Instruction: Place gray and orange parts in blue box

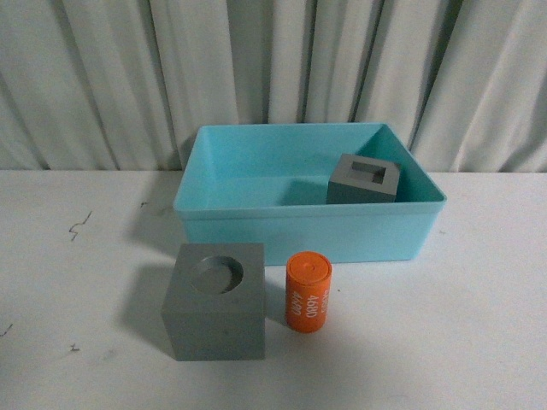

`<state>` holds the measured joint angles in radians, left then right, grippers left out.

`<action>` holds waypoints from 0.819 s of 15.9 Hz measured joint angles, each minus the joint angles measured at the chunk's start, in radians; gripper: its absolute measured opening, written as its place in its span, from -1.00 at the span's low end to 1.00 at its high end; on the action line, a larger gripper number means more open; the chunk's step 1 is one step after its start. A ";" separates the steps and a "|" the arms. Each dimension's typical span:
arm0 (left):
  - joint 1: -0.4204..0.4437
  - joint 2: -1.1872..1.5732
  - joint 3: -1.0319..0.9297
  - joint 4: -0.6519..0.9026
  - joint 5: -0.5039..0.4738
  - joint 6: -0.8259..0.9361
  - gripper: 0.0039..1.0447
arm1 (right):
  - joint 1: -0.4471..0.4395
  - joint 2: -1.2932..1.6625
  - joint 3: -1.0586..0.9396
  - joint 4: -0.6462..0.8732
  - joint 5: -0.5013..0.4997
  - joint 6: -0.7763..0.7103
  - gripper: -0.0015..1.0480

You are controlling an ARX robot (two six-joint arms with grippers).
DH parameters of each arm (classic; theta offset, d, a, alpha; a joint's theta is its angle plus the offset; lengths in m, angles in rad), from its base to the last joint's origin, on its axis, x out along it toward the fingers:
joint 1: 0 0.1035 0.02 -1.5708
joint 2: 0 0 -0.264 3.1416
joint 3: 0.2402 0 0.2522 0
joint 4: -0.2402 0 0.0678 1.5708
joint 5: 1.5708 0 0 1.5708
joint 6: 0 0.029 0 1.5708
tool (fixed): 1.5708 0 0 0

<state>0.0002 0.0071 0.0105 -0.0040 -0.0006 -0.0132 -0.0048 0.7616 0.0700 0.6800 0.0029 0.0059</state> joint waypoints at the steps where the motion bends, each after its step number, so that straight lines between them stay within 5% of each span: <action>1: 0.000 0.000 0.000 0.000 0.000 0.000 0.88 | 0.000 -0.006 -0.002 -0.005 0.000 0.000 -0.96; 5: 0.000 0.000 0.000 0.000 0.000 0.000 0.88 | 0.000 -0.024 -0.037 0.053 0.000 0.000 -0.96; 13: 0.000 0.000 0.000 0.000 0.000 0.000 0.88 | 0.000 -0.251 -0.058 -0.179 0.000 0.000 -0.96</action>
<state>0.0002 0.0071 0.0105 -0.0040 -0.0006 -0.0132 -0.0048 0.5102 0.0116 0.5014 0.0029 0.0059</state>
